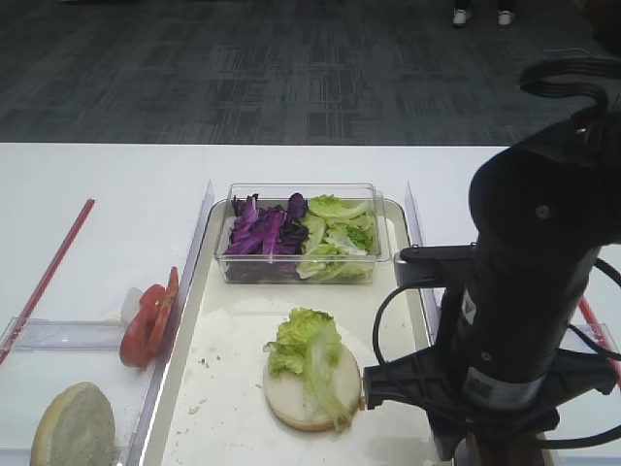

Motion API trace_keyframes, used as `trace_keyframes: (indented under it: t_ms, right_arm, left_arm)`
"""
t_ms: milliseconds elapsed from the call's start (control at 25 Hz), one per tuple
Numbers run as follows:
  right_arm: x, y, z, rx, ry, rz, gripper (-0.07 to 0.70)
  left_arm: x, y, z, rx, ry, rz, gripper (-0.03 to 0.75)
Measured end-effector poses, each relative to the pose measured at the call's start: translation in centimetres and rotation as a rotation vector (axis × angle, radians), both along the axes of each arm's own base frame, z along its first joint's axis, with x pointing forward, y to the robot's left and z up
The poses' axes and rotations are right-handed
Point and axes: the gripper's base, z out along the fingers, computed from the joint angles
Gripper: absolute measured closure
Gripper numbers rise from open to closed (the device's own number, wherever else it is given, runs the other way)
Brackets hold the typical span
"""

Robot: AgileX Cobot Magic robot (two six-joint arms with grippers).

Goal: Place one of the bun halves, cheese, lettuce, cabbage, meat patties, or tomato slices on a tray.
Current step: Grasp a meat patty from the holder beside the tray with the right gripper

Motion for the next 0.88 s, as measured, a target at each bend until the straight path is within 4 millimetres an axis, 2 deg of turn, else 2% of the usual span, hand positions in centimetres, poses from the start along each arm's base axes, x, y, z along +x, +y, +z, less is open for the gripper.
trace_keyframes:
  t_ms: [480,880]
  right_arm:
    - [-0.03,-0.13,0.0,-0.017,0.0,0.013,0.522]
    - [-0.09,-0.19,0.05,-0.026,0.009,0.016,0.541]
  left_arm:
    - [0.0,0.0,0.0,0.0,0.0,0.0,0.419]
    - [0.0,0.0,0.0,0.0,0.0,0.0,0.419]
